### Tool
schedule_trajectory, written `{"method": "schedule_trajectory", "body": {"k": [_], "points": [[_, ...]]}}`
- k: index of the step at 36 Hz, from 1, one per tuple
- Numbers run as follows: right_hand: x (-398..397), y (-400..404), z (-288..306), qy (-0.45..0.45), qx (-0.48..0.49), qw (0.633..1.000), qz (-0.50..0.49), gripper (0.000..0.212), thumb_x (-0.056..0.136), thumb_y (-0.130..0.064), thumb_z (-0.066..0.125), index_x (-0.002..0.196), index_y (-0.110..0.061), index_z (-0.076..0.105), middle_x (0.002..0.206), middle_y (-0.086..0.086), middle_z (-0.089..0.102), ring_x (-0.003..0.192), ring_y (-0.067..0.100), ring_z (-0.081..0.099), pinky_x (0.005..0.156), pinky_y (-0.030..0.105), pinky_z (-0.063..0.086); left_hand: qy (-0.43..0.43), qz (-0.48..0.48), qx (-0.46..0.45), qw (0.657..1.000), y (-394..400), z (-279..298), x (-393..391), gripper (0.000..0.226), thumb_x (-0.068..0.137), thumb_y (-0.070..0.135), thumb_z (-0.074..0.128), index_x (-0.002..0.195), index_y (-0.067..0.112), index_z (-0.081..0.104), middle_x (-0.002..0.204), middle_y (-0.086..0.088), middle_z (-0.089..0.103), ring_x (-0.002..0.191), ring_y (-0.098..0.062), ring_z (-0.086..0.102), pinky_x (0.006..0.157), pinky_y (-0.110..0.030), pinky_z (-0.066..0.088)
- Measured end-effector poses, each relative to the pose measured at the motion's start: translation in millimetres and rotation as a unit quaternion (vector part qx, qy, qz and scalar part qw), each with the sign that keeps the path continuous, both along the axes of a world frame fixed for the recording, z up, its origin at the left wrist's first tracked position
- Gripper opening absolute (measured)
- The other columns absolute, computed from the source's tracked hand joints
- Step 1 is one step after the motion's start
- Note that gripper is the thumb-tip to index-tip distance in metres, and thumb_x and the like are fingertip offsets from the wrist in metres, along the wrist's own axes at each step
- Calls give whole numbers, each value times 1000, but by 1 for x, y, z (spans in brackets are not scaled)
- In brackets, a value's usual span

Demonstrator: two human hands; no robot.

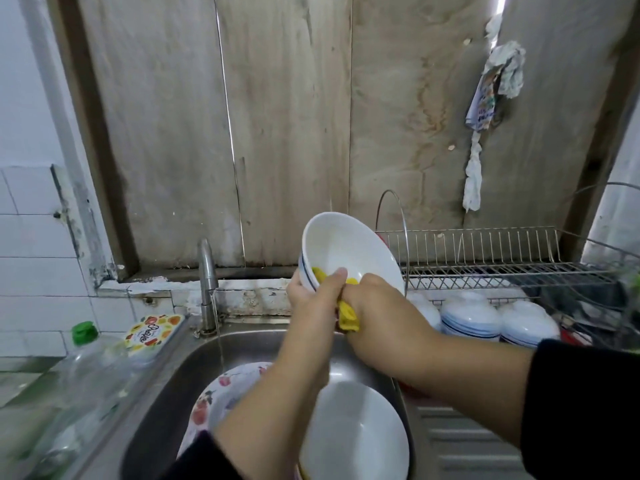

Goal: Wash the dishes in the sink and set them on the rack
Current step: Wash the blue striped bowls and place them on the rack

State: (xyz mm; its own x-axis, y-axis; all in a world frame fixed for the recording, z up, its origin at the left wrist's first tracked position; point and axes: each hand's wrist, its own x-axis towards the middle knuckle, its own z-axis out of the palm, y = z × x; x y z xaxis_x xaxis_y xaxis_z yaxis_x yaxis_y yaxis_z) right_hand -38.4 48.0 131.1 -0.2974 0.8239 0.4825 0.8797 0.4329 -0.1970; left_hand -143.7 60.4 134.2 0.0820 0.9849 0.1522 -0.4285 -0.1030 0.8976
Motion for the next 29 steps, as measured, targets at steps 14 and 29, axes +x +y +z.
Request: {"method": "schedule_trajectory", "body": {"k": [14, 29], "points": [[3, -1, -6, 1, -5, 999, 47, 42, 77, -5, 56, 108, -33, 59, 86, 7, 49, 88, 35, 52, 68, 32, 39, -10, -15, -41, 999, -3, -10, -10, 53, 85, 37, 64, 127, 8, 49, 105, -12, 68, 83, -19, 68, 72, -30, 56], [-12, -2, -11, 190, -86, 977, 40, 17, 77, -13, 70, 75, -25, 58, 77, 6, 63, 74, 20, 53, 62, 31, 43, 24, 20, -53, 998, -9, -18, -24, 90, 61, 91, 38, 124, 30, 56, 121, -2, 64, 112, -17, 58, 92, -37, 46]]}}
